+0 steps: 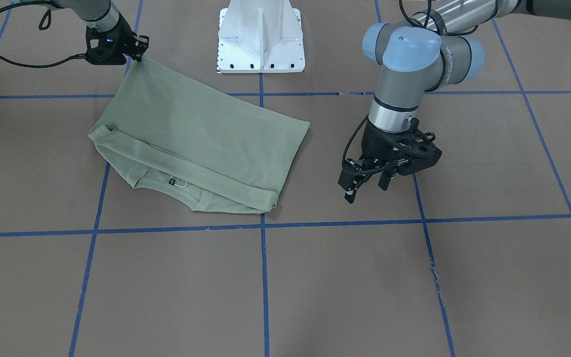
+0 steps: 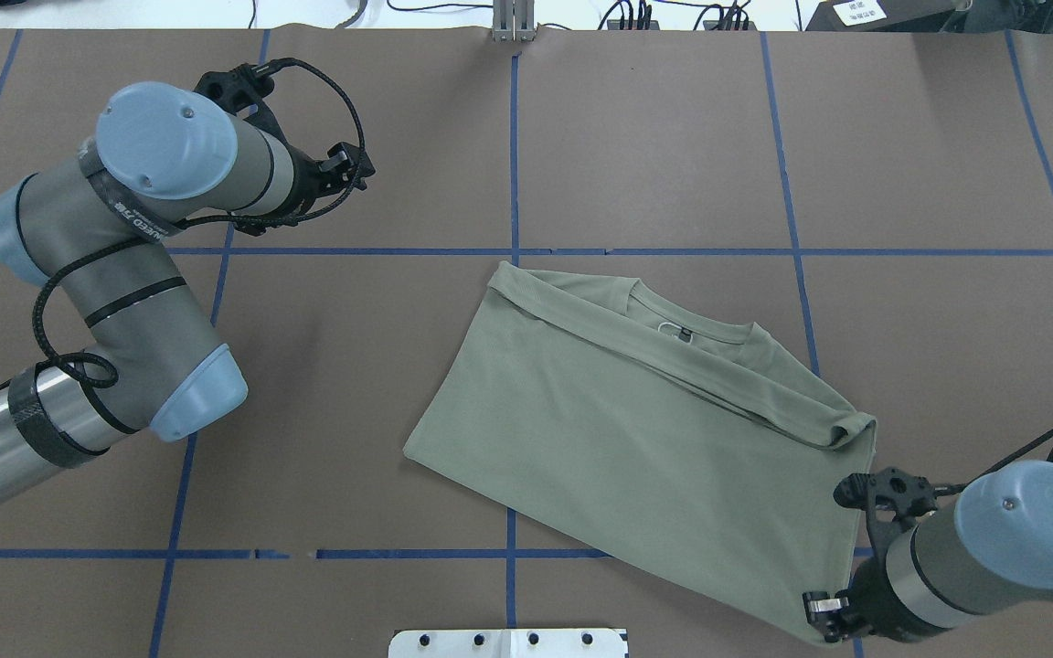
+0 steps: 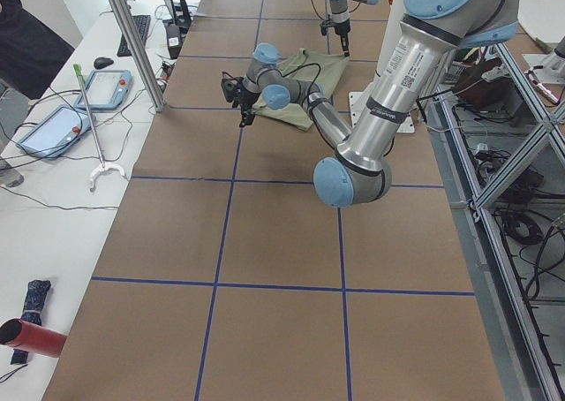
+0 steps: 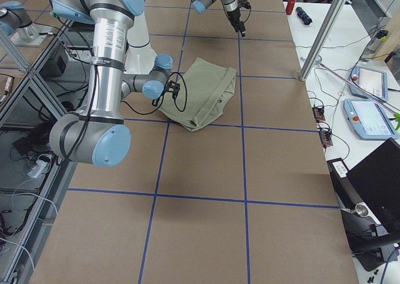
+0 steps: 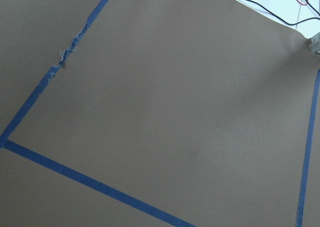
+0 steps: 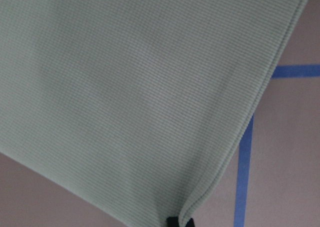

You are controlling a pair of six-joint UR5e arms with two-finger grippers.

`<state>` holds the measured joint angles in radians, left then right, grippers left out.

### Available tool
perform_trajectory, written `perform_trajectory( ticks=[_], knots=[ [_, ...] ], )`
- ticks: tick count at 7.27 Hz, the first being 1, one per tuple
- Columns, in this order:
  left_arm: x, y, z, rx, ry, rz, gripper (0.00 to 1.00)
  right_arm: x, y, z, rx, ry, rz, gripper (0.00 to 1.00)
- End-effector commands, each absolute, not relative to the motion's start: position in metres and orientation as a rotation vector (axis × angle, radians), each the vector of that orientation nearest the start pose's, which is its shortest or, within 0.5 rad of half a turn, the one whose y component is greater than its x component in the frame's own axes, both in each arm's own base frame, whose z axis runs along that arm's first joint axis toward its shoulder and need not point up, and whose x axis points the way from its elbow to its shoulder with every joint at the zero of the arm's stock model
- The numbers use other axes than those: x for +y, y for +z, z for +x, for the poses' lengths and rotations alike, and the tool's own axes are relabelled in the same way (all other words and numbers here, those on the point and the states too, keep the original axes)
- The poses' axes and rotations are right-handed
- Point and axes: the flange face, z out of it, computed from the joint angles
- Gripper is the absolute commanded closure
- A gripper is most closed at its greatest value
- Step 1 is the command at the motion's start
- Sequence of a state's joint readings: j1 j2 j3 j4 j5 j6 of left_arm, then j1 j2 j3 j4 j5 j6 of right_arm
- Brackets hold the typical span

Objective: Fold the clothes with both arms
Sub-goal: 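Drag the folded shirt with the right gripper away from the left arm, then bring the left gripper to the shirt's near corner while the right gripper holds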

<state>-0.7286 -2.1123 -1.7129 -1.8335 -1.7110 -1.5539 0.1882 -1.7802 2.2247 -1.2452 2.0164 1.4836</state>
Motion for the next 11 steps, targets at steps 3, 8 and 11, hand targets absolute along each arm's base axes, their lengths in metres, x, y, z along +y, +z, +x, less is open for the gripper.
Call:
perform_trajectory(
  ticks=[3, 8, 11],
  knots=[
    [-0.529, 0.255, 0.415, 0.944, -0.581, 0.230, 0.00, -0.127, 0.389, -0.384, -0.822, -0.136, -0.364, 0.00],
    [-0.433, 0.216, 0.468, 1.071, -0.450, 0.010, 0.00, -0.250, 0.325, -0.339, -1.016, 0.123, -0.182, 0.00],
    [-0.332, 0.217, 0.547, 1.058, -0.511, -0.160, 0.00, -0.301, 0.314, -0.309, -1.049, 0.242, -0.104, 0.00]
  ],
)
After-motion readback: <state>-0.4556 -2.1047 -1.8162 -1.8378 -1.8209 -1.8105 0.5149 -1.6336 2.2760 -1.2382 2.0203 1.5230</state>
